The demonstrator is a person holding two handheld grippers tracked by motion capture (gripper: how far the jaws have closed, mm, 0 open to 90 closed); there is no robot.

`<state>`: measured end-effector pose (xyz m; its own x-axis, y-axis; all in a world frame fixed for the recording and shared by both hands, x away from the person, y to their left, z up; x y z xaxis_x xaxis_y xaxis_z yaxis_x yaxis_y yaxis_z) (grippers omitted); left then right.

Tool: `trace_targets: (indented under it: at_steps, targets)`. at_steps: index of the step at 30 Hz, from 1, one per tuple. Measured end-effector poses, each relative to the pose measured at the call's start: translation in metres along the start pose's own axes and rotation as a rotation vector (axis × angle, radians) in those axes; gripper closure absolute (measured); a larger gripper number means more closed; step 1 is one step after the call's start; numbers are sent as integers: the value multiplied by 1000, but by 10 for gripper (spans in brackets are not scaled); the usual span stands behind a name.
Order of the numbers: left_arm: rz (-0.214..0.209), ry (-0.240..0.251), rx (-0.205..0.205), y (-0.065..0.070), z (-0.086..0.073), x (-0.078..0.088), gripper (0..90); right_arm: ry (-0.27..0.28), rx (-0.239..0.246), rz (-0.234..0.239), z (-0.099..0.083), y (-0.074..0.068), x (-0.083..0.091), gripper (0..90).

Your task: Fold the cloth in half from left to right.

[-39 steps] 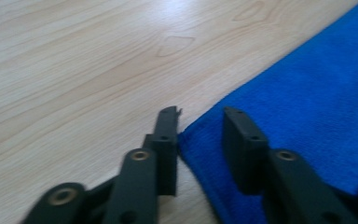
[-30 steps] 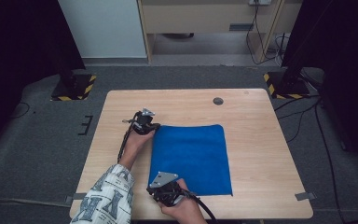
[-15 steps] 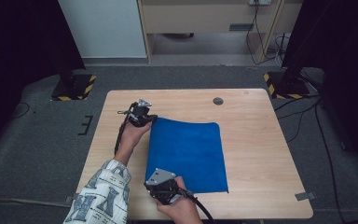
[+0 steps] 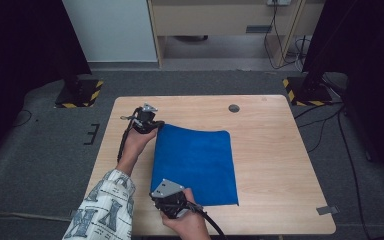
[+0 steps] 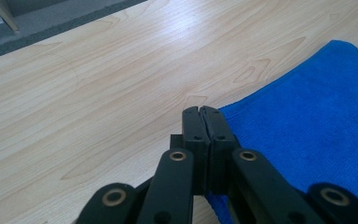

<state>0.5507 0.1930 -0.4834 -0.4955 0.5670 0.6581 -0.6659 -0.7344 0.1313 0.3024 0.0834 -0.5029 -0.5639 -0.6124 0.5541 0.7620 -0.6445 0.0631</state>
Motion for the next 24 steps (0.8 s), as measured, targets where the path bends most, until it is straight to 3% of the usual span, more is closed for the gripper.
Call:
trace_targets:
  at_steps: [24]
  targets:
    - [18, -3, 39, -25, -21, 26, 887, 0, 31, 43, 15, -25, -15, 882]
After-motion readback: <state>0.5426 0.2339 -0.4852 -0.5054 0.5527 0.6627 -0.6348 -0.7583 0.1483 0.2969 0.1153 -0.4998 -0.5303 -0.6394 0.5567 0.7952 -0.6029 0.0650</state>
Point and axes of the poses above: each handheld gripper's, and its own axes: x roughly backward along the jaws, z roughly out of its top, y roughly to its right, the point moved 4 cm from there along -x, roughly forward along the jaws, and after that the axes turned 9 degrees about -z, right-handed, at the moved point
